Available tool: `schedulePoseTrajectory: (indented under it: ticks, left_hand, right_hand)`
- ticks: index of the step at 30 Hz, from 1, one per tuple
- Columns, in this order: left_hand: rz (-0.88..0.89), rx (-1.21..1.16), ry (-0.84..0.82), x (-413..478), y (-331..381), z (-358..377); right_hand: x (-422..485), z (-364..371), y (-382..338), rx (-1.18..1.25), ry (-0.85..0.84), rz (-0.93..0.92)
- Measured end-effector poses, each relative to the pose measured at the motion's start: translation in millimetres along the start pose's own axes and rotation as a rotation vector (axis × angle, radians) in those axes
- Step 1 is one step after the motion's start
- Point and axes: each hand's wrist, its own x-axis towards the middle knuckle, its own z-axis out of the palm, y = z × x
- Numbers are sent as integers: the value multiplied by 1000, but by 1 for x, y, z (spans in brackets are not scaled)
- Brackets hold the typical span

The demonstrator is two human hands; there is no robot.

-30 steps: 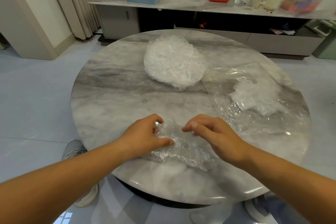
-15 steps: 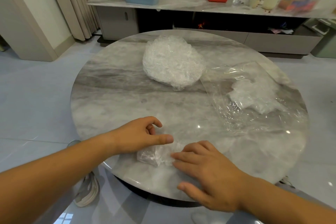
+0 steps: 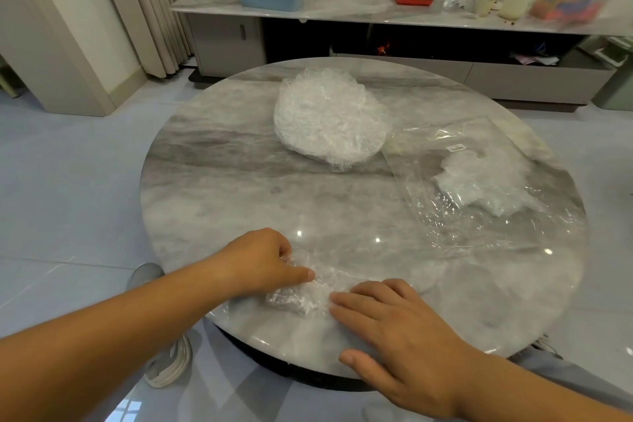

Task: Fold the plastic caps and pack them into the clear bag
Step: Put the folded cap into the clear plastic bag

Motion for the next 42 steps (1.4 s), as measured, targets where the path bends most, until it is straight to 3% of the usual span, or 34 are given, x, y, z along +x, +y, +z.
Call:
schedulePoseTrajectory:
  ticks: [8, 14, 21, 27, 33, 39, 42]
  left_hand:
    - [39, -167, 34, -2, -2, 2]
    - [20, -298, 38, -4, 0, 12]
    - [-32, -500, 59, -8, 3, 16]
    - [-43, -945, -94, -20, 24, 8]
    - [-26, -1040, -161, -24, 31, 11]
    - [-52, -994, -117, -22, 31, 21]
    - [-21, -951, -110, -23, 35, 23]
  right_hand:
    - [1, -2, 2, 113, -23, 54]
    - [13, -14, -2, 88, 145, 69]
    - [25, -4, -5, 74, -97, 33]
    - [21, -3, 0, 139, -174, 17]
    - [12, -1, 4, 164, -71, -33]
    - [-6, -15, 9, 174, 199, -31]
    - [-3, -18, 6, 151, 171, -67]
